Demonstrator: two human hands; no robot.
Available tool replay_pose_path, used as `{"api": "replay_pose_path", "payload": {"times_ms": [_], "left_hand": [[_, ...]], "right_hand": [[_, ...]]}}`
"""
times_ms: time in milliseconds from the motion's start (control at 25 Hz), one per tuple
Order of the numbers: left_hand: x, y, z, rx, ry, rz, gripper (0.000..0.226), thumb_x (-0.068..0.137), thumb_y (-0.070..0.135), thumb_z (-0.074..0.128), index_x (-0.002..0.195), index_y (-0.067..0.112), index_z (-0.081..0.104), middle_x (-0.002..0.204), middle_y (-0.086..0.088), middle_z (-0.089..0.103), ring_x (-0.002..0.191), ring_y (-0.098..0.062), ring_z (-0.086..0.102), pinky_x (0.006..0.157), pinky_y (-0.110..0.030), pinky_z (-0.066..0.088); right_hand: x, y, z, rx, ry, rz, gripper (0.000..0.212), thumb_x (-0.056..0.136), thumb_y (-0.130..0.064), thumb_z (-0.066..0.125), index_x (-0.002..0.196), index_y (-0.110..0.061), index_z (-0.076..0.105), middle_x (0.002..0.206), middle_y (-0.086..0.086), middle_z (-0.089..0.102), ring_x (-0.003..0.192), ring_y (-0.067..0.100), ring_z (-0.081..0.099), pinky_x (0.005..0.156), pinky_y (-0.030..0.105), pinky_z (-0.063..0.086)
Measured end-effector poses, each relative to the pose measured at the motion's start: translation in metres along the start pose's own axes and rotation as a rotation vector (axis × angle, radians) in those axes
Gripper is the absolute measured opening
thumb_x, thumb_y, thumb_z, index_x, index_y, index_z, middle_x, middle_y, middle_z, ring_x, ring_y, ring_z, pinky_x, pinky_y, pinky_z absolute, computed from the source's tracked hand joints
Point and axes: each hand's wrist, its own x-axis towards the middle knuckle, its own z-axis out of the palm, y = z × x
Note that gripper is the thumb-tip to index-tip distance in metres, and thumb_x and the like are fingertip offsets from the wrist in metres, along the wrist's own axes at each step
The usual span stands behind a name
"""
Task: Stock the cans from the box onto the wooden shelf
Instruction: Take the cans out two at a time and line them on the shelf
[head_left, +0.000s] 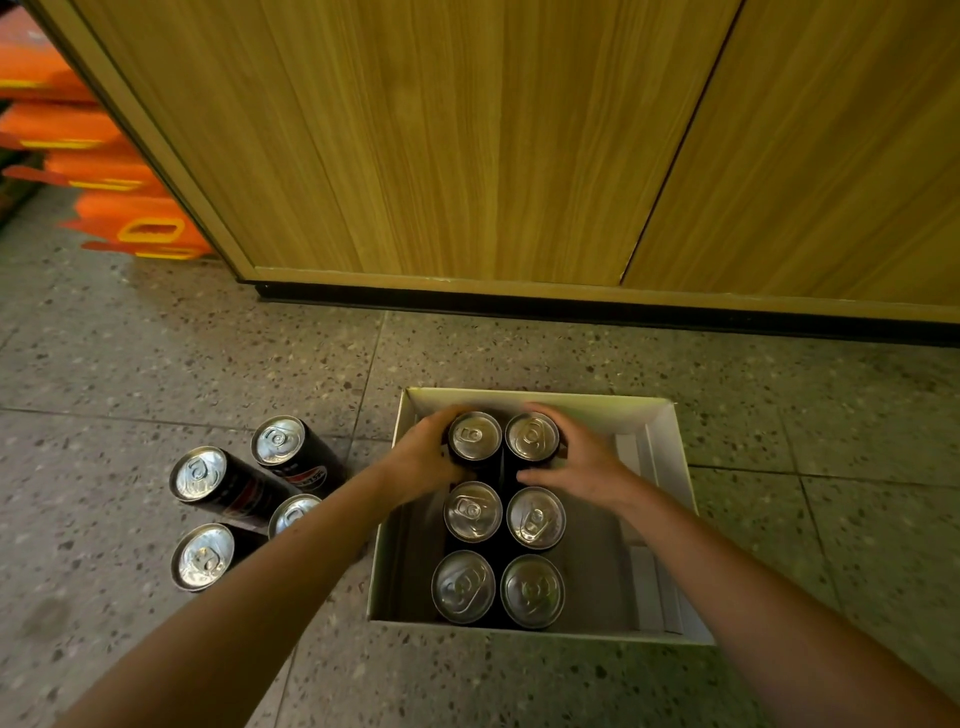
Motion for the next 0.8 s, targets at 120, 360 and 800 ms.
{"api": "replay_pose_path", "payload": {"times_ms": [120, 360, 800], "left_hand": [[0.004, 0.002, 0.006, -0.154, 0.019, -0.072, 0.069, 0.069, -0.005, 0.072, 0.129, 0.016, 0.046, 0.115, -0.001, 0.059, 0.112, -0.016, 0.053, 0.081, -0.017, 0.047], [0.001, 0.006, 0.017, -0.225, 0.09, -0.045, 0.061, 0.061, 0.003, 0.081, 0.114, 0.019, 0.056, 0.095, 0.015, 0.063, 0.088, 0.003, 0.06, 0.067, -0.005, 0.046], [-0.1, 0.188, -0.067, -0.357, 0.119, 0.069, 0.053, 0.058, -0.001, 0.082, 0.102, 0.022, 0.061, 0.099, 0.001, 0.07, 0.095, -0.008, 0.066, 0.084, -0.022, 0.05]], "right_hand": [[0.002, 0.001, 0.003, 0.071, 0.02, 0.052, 0.076, 0.061, -0.013, 0.083, 0.127, -0.02, 0.045, 0.12, -0.005, 0.054, 0.116, 0.012, 0.049, 0.101, 0.027, 0.038], [-0.004, -0.002, 0.006, 0.127, 0.063, 0.044, 0.068, 0.058, -0.015, 0.085, 0.117, -0.023, 0.051, 0.111, -0.008, 0.059, 0.104, 0.007, 0.056, 0.09, 0.02, 0.044], [-0.112, -0.205, -0.087, 0.239, 0.119, 0.011, 0.058, 0.059, -0.002, 0.081, 0.106, -0.024, 0.055, 0.099, -0.011, 0.062, 0.095, 0.001, 0.058, 0.078, 0.008, 0.046]]}}
